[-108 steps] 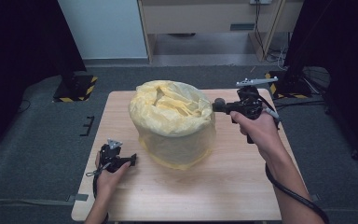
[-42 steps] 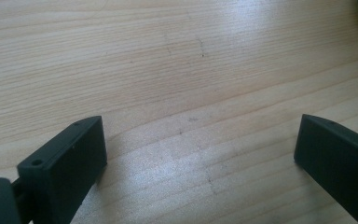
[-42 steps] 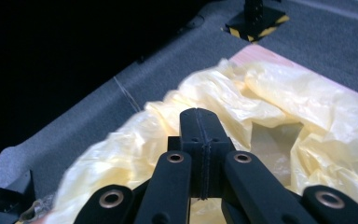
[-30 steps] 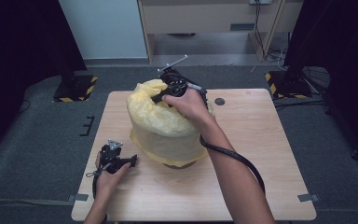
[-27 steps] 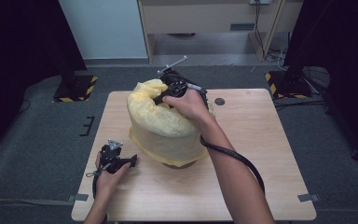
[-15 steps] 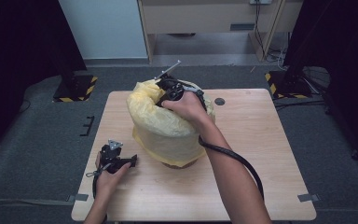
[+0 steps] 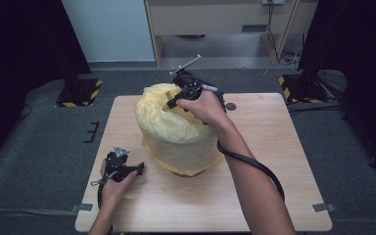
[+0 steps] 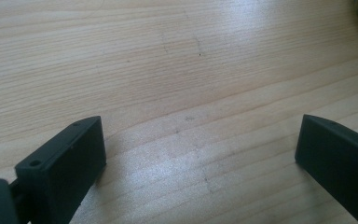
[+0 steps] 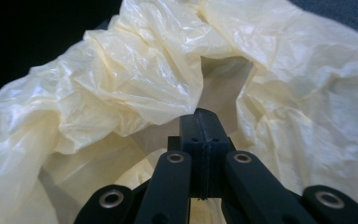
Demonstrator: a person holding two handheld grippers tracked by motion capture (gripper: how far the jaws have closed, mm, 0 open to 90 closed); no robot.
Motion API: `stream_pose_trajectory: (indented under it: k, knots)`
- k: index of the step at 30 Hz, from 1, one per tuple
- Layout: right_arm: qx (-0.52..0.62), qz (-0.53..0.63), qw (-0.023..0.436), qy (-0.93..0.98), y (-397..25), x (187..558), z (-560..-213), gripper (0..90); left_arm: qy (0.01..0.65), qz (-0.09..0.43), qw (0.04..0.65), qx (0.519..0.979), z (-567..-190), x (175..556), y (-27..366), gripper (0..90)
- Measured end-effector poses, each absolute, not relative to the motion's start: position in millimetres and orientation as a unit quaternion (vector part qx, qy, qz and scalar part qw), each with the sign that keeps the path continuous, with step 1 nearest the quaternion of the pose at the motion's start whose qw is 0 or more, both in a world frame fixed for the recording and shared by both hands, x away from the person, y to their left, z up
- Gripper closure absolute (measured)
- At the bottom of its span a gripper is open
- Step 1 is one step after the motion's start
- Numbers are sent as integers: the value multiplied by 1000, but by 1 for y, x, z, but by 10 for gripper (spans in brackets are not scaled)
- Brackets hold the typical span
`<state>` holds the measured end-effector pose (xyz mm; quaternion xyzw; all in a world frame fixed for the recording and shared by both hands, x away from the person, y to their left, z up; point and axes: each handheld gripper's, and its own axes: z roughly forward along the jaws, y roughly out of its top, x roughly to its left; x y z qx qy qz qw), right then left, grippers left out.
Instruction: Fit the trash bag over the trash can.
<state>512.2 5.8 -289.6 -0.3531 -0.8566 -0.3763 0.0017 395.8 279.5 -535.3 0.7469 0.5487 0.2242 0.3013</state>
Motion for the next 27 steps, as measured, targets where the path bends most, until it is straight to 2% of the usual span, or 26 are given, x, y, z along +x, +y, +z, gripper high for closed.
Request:
stream_pose_trajectory:
  k: [15,27]
  knots:
    - [-334,-421,2,-843,11,501,-273,900,549,224,301,747,-535,396,279,10]
    - [-344,-448,-1,-825,-8,498,-260,900,551,225,301,745,-535,396,279,8]
